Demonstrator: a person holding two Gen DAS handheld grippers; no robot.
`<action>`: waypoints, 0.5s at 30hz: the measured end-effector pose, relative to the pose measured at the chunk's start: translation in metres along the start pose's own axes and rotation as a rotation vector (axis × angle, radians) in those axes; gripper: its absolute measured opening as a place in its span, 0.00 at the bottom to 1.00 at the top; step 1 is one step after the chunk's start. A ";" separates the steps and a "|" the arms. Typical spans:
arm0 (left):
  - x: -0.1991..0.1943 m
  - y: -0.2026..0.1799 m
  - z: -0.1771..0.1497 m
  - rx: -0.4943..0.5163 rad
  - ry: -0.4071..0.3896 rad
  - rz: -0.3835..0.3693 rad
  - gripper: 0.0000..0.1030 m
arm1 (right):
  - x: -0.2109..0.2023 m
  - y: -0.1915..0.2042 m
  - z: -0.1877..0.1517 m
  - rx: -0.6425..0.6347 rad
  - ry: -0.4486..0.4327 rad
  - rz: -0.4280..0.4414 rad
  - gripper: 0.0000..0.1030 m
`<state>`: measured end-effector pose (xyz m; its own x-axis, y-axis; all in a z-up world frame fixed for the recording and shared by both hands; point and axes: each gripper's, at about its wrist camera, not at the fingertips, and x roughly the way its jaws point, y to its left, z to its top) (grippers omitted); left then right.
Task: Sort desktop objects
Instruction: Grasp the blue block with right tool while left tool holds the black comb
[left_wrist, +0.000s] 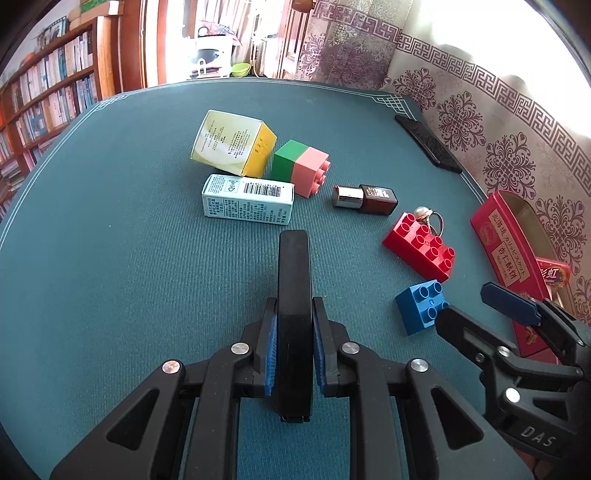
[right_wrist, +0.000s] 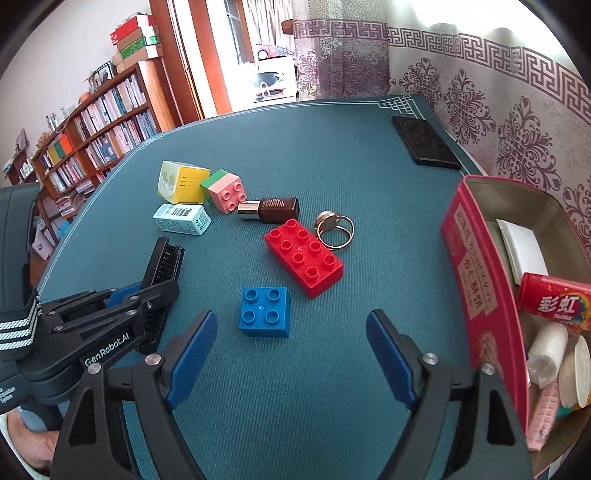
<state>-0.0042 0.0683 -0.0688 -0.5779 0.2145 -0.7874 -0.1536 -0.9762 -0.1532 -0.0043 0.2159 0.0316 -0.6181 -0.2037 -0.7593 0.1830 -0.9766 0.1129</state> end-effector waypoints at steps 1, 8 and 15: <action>0.000 0.002 0.000 -0.003 0.000 -0.003 0.18 | 0.004 0.004 0.002 -0.010 0.007 -0.006 0.68; 0.002 0.015 -0.004 -0.024 0.013 -0.009 0.18 | 0.034 0.018 0.004 -0.065 0.084 -0.049 0.52; 0.003 0.013 -0.005 -0.011 0.008 0.006 0.18 | 0.040 0.019 0.004 -0.090 0.091 -0.073 0.51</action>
<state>-0.0035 0.0562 -0.0759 -0.5724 0.2080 -0.7931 -0.1412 -0.9778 -0.1545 -0.0287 0.1891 0.0056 -0.5615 -0.1212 -0.8186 0.2107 -0.9776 0.0002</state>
